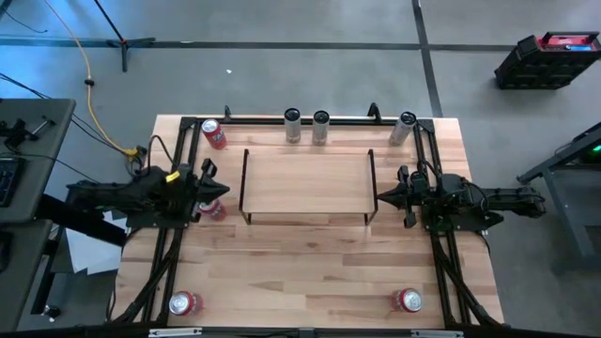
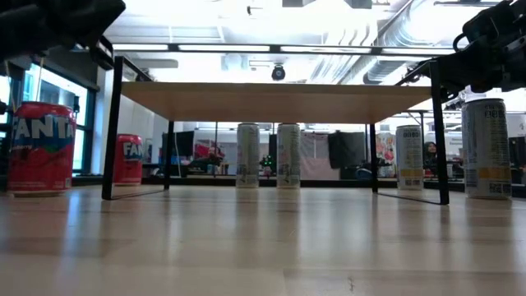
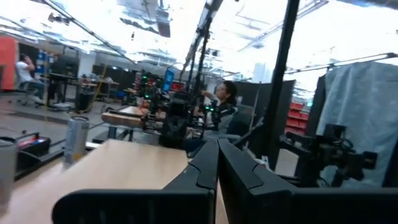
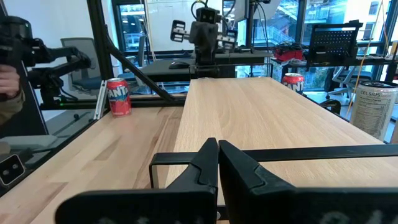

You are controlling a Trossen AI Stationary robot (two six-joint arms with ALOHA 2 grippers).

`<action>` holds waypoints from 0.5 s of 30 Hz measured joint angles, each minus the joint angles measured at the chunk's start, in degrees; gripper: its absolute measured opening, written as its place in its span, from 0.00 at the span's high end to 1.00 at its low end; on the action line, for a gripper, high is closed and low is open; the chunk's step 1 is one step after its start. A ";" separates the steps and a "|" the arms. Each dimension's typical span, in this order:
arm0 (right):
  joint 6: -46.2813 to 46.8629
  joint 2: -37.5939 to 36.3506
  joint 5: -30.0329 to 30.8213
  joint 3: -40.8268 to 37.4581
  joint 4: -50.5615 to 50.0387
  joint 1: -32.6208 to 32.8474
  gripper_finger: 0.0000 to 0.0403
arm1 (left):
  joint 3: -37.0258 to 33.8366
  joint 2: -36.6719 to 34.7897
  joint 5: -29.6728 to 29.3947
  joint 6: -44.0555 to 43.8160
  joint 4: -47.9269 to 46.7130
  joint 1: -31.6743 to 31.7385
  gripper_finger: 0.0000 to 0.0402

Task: Place canned beverage on shelf
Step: Put the red soda can on the shelf

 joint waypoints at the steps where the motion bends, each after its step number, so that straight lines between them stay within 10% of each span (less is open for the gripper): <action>1: 0.00 0.00 0.00 -0.02 0.00 0.00 1.00 | 1.22 0.53 -0.64 0.80 -1.24 0.00 1.00; 15: 0.01 0.00 0.01 -0.01 0.00 0.01 1.00 | 18.25 9.69 -21.87 2.45 -28.08 0.06 1.00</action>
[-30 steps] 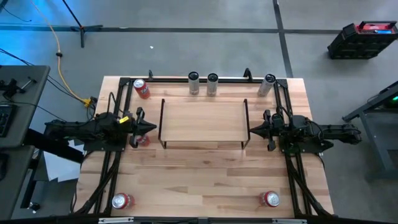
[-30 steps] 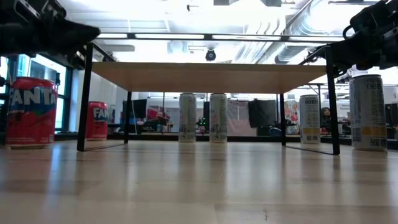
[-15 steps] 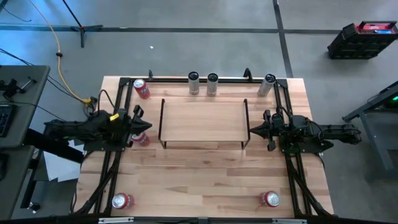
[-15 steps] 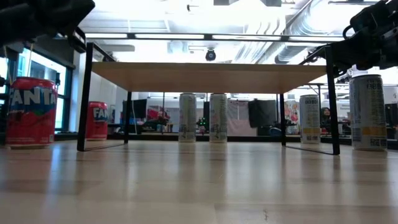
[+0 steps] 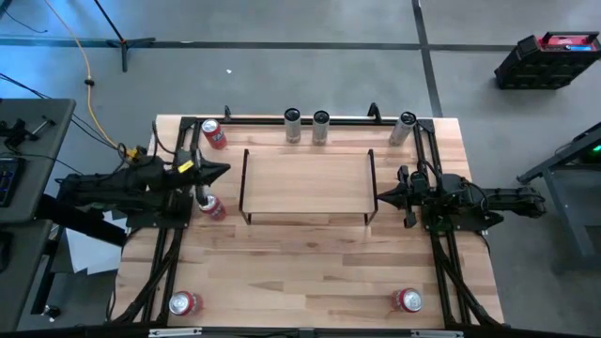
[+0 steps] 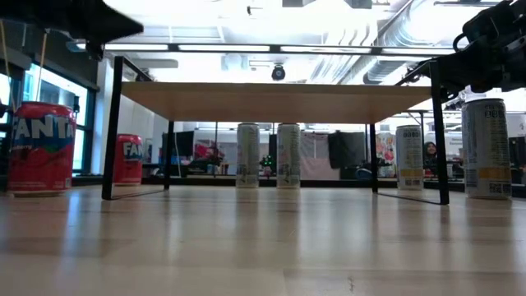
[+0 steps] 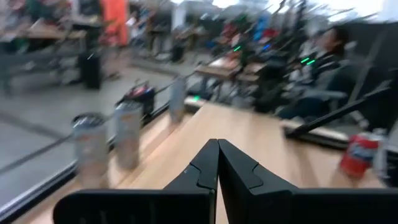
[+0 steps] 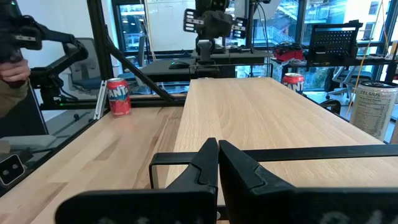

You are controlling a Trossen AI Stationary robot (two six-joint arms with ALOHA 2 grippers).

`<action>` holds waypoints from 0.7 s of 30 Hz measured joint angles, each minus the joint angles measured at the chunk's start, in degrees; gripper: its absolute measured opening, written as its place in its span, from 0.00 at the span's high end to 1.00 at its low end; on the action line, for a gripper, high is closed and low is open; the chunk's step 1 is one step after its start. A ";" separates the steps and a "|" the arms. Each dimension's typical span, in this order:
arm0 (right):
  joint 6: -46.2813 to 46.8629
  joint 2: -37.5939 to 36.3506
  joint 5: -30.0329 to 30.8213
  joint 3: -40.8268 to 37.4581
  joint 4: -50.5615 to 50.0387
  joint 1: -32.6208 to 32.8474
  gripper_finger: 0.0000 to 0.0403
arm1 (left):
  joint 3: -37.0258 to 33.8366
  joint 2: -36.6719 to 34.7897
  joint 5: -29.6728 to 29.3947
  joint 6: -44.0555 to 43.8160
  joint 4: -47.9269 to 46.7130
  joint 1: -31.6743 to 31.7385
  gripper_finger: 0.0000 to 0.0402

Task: Place canned beverage on shelf
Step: Put the red soda can on the shelf

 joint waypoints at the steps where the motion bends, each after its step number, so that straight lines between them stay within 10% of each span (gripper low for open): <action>1: -0.01 0.00 0.01 -0.01 0.00 0.00 1.00 | 0.75 0.69 -1.72 -1.17 -2.46 -0.01 1.00; 8: -0.02 0.00 -0.01 -0.01 0.00 0.02 1.00 | 6.52 7.66 -20.38 -10.60 -18.49 2.68 1.00; 21: 0.01 0.00 0.01 -0.01 0.00 0.00 1.00 | 8.22 21.11 -15.37 -10.86 -17.79 19.47 1.00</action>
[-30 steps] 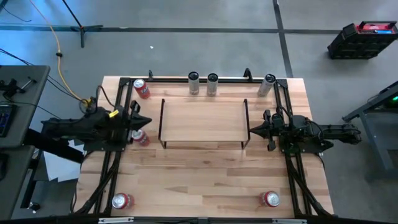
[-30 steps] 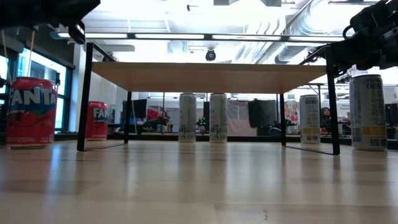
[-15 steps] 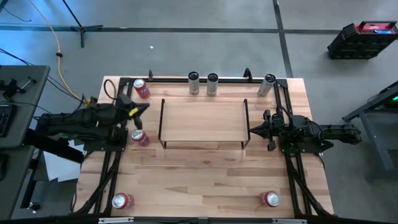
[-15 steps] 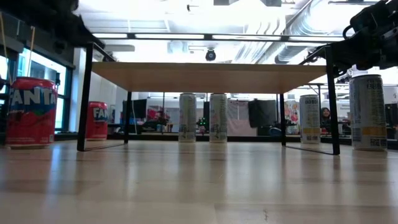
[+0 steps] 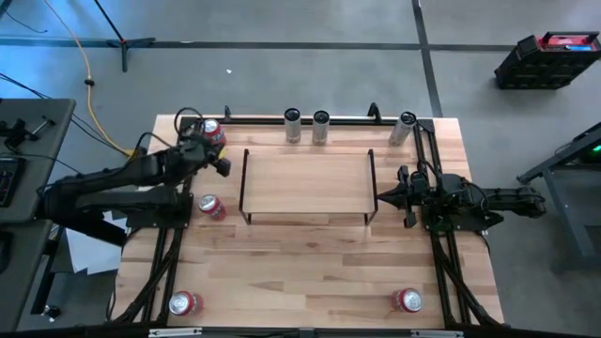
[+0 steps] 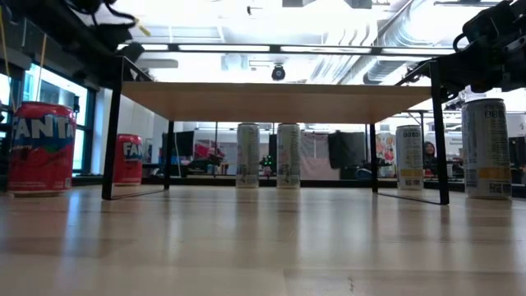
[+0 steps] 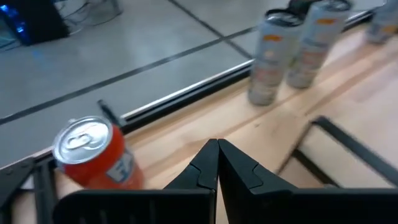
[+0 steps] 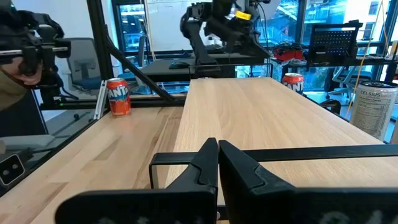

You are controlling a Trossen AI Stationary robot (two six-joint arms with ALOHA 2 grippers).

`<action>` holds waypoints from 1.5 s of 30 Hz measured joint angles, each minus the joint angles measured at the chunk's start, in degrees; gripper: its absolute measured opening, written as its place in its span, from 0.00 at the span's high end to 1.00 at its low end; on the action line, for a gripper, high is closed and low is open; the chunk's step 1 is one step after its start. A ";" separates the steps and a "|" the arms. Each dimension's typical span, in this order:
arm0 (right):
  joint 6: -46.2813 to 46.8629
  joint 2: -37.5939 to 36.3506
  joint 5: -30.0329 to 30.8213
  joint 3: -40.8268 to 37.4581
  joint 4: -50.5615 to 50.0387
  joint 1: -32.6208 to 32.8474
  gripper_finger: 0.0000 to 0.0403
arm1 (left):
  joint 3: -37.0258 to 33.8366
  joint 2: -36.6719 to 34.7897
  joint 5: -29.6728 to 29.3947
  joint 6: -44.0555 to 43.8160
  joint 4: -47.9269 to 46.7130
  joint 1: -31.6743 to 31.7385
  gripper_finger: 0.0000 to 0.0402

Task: Place canned beverage on shelf
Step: Put the red soda can on the shelf

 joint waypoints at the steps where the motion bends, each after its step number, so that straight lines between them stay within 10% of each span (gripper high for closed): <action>1: -0.02 0.00 -0.02 0.00 0.00 0.00 1.00 | 0.00 0.41 1.14 0.62 0.69 1.58 1.00; 19: -0.02 0.00 -0.02 0.01 0.00 0.01 1.00 | 5.33 12.72 24.97 6.29 0.99 34.63 1.00; 45: -0.01 0.00 -0.02 0.02 0.00 0.02 1.00 | 26.08 29.80 30.24 2.86 -15.63 35.72 0.99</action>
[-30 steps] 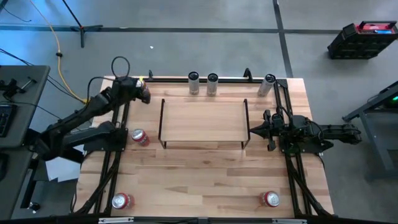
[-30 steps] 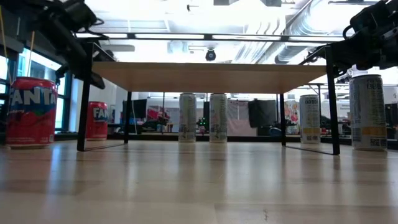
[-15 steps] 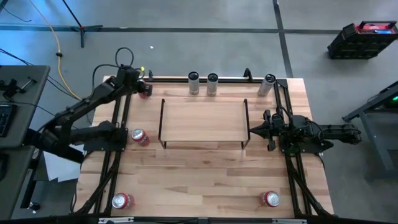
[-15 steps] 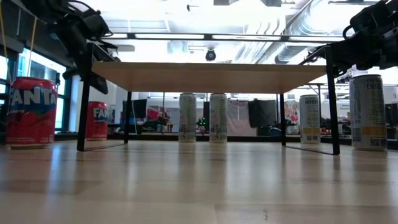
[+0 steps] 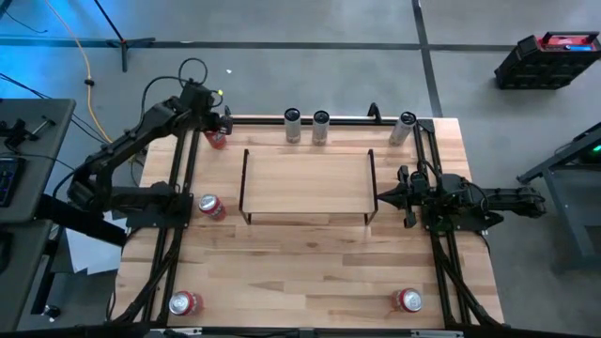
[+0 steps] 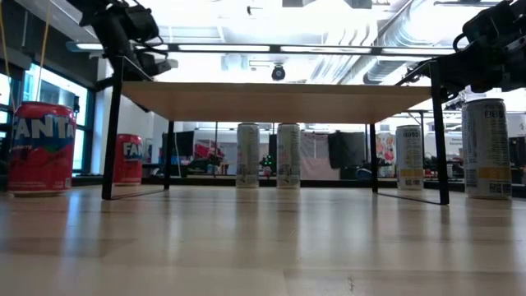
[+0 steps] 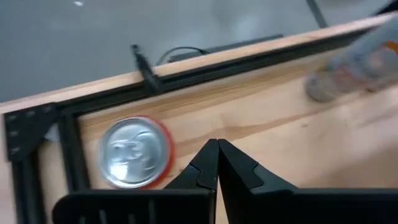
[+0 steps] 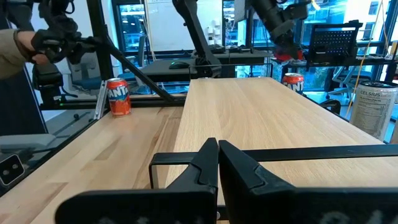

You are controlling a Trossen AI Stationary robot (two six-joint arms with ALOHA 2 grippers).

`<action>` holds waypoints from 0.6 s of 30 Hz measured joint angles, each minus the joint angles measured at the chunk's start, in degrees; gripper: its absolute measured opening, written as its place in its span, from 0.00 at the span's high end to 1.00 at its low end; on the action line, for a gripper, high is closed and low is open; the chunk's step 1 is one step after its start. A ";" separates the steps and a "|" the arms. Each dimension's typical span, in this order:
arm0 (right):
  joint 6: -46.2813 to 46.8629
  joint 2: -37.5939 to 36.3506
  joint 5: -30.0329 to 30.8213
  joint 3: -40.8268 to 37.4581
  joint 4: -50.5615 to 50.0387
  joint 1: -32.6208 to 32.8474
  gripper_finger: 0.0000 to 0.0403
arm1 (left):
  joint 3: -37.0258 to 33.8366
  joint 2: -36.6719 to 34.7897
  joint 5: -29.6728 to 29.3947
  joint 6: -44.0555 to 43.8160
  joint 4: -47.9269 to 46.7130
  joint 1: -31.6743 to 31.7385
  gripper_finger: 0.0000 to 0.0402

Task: Place canned beverage on shelf
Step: Put the red soda can on the shelf

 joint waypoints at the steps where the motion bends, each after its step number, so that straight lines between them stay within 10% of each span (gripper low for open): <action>1: 0.01 0.00 0.00 -0.01 0.00 -0.01 1.00 | 1.22 0.91 0.31 -0.01 -1.08 0.02 0.99; 18: 0.00 0.00 0.00 -0.01 0.00 -0.01 1.00 | 23.75 20.74 0.51 -1.17 -20.89 3.47 0.59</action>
